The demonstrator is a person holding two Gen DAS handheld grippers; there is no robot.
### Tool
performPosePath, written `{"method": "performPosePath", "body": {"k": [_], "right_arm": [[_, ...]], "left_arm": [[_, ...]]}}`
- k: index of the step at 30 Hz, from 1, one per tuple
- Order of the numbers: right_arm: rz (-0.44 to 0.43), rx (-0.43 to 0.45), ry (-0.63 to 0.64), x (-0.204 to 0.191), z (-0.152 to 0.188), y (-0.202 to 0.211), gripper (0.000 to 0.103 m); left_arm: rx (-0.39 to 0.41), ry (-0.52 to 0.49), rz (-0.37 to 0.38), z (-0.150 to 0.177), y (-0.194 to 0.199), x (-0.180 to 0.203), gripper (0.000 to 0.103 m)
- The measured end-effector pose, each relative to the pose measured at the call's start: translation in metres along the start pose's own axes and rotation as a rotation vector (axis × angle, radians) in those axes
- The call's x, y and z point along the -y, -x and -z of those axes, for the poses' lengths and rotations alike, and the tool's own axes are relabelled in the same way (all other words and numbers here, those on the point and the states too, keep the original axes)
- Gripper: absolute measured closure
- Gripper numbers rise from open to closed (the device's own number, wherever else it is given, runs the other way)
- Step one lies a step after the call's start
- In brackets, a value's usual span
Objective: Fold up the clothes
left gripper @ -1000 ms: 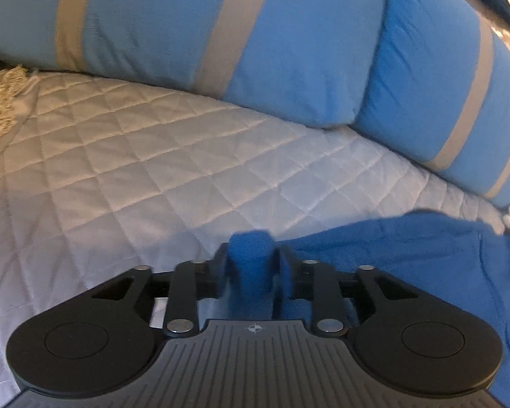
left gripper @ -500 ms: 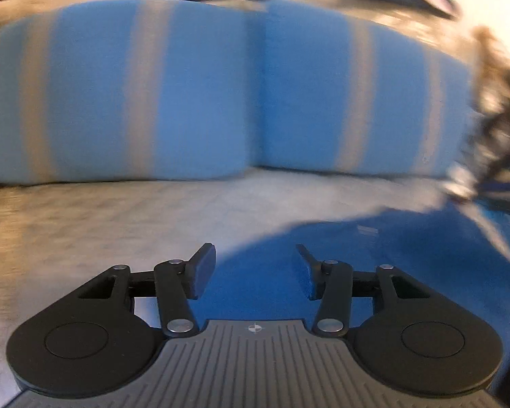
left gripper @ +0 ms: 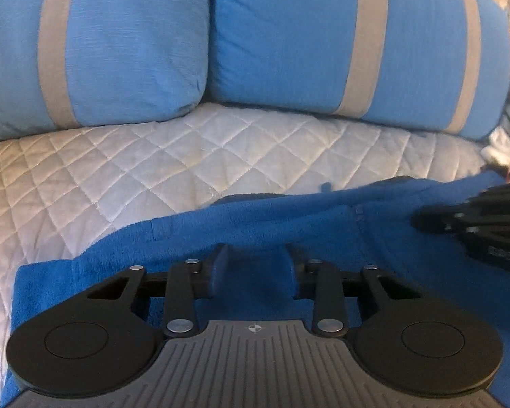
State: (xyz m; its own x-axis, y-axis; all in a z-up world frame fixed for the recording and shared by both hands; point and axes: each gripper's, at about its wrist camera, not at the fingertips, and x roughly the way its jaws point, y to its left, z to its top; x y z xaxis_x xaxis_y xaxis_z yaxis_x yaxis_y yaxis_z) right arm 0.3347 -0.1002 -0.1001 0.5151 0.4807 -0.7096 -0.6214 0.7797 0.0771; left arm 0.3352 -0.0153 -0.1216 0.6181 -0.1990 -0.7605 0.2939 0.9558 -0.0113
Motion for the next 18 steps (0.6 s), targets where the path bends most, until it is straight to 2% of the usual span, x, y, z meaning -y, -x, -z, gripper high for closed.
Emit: {"method": "performPosePath", "body": {"k": [2, 7, 9, 12, 14, 18], "right_arm": [[-0.010, -0.042, -0.054, 0.008, 0.003, -0.017, 0.088], [-0.017, -0.047, -0.069, 0.010, 0.003, -0.015, 0.088], [-0.040, -0.054, -0.076, 0.012, 0.001, -0.010, 0.083], [-0.074, -0.050, -0.099, 0.018, -0.005, 0.009, 0.077], [-0.073, -0.019, -0.073, 0.015, -0.005, 0.036, 0.062], [-0.076, 0.007, -0.004, 0.010, 0.009, 0.093, 0.061]], "left_arm": [[0.002, -0.012, -0.013, 0.000, -0.001, 0.002, 0.072], [-0.021, -0.018, -0.021, -0.006, 0.005, 0.004, 0.072], [-0.049, -0.051, -0.035, -0.013, 0.017, 0.009, 0.072], [-0.003, -0.046, -0.035, -0.013, 0.057, 0.005, 0.072], [0.032, -0.039, -0.006, -0.008, 0.089, -0.007, 0.072], [0.069, -0.024, 0.030, 0.011, 0.144, -0.029, 0.072]]}}
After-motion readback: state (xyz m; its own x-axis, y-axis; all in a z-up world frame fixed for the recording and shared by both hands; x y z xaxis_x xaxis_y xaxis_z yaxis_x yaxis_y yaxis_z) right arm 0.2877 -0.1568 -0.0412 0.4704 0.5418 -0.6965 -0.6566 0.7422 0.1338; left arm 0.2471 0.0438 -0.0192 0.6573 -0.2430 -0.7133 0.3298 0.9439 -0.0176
